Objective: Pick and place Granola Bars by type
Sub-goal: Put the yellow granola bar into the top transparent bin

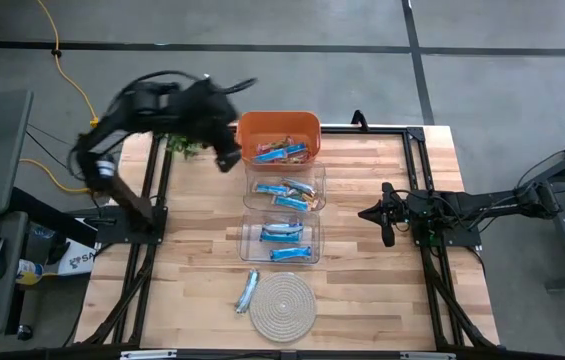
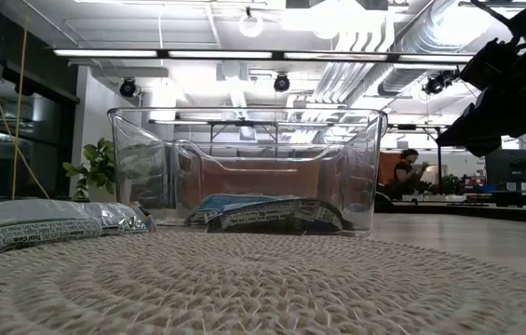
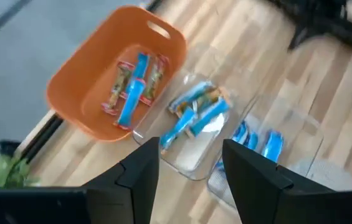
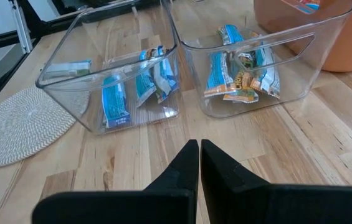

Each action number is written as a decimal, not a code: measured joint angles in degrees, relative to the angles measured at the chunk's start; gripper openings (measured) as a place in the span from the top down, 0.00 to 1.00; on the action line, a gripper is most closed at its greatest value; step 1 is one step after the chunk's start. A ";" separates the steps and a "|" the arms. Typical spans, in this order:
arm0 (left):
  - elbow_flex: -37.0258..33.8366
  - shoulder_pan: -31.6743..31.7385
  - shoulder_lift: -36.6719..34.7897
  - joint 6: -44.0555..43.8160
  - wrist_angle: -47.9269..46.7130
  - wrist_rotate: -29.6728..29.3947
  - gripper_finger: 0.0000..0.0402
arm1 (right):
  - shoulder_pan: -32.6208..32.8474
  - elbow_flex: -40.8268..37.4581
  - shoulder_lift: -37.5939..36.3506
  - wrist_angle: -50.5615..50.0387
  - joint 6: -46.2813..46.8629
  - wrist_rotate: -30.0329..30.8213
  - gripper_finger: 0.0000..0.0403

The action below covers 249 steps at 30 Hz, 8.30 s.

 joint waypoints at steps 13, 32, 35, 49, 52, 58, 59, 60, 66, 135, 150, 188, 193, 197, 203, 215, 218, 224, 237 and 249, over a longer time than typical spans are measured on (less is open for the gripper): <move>-21.33 -26.51 -18.03 -36.81 0.27 -16.21 0.58 | -0.02 0.00 0.00 0.00 0.00 0.01 1.00; -55.78 -50.32 -20.85 -74.89 22.36 -17.70 0.58 | -0.01 0.00 0.02 0.02 0.00 0.00 1.00; -58.48 -51.49 -20.85 -77.96 27.22 -15.30 0.58 | 0.00 0.00 0.02 0.02 0.00 0.00 1.00; -69.63 -51.81 -13.54 -81.50 50.13 -5.55 0.58 | -0.02 0.00 0.02 0.02 0.00 0.00 1.00; -69.80 -51.81 -9.98 -81.53 49.80 -4.54 0.58 | -0.02 0.00 0.02 0.02 0.00 0.00 1.00; -69.78 -51.81 -3.50 -79.00 52.21 -3.28 0.56 | 0.00 0.00 0.02 0.02 0.00 0.00 1.00; -69.80 -51.81 -2.64 -78.22 53.15 -3.16 0.55 | -0.02 0.00 0.02 -0.09 0.00 0.00 1.00; -69.77 -51.81 -1.76 -77.43 54.50 -3.17 0.54 | 0.00 0.00 0.02 -0.25 0.00 0.00 1.00; -69.73 -51.73 1.59 -74.59 57.69 -3.21 0.46 | -0.02 0.00 0.04 0.01 0.00 0.00 1.00; -69.74 -51.64 12.61 -67.54 69.80 1.86 0.75 | -0.02 -0.02 0.00 0.02 0.00 0.00 1.00; -65.14 -51.73 9.70 -58.03 69.93 6.46 0.75 | -0.01 -0.02 0.04 0.06 0.00 0.00 1.00; -59.94 -33.71 -20.50 7.36 69.23 -10.33 0.75 | -0.02 -0.02 0.05 0.03 0.00 0.01 1.00; -49.93 -24.69 -19.48 22.01 57.67 -10.21 0.75 | -0.01 -0.02 0.04 0.04 0.00 0.02 1.00; -43.31 -19.31 -17.89 34.58 52.35 -9.86 0.75 | -0.01 -0.02 0.04 0.02 0.00 0.02 1.00; -39.57 -12.92 -16.96 52.76 51.14 -9.39 0.75 | -0.02 -0.02 0.02 0.04 0.00 0.00 1.00; -39.57 -1.05 -6.80 58.92 48.20 -9.11 0.75 | -0.01 -0.02 0.02 0.01 0.00 0.00 1.00; -39.65 -0.10 -0.82 60.11 46.55 -12.75 0.75 | -0.01 -0.02 0.02 0.02 0.00 -0.02 1.00; -39.65 -0.84 9.52 60.20 45.51 -23.67 0.75 | -0.01 -0.02 0.02 0.02 0.00 0.00 1.00; -39.63 -11.53 17.79 51.24 45.17 -37.99 0.75 | -0.02 -0.02 0.02 -0.02 0.00 0.00 1.00; -39.63 -15.71 17.79 42.71 41.83 -37.02 0.75 | 0.00 -0.02 0.02 0.00 0.00 0.00 1.00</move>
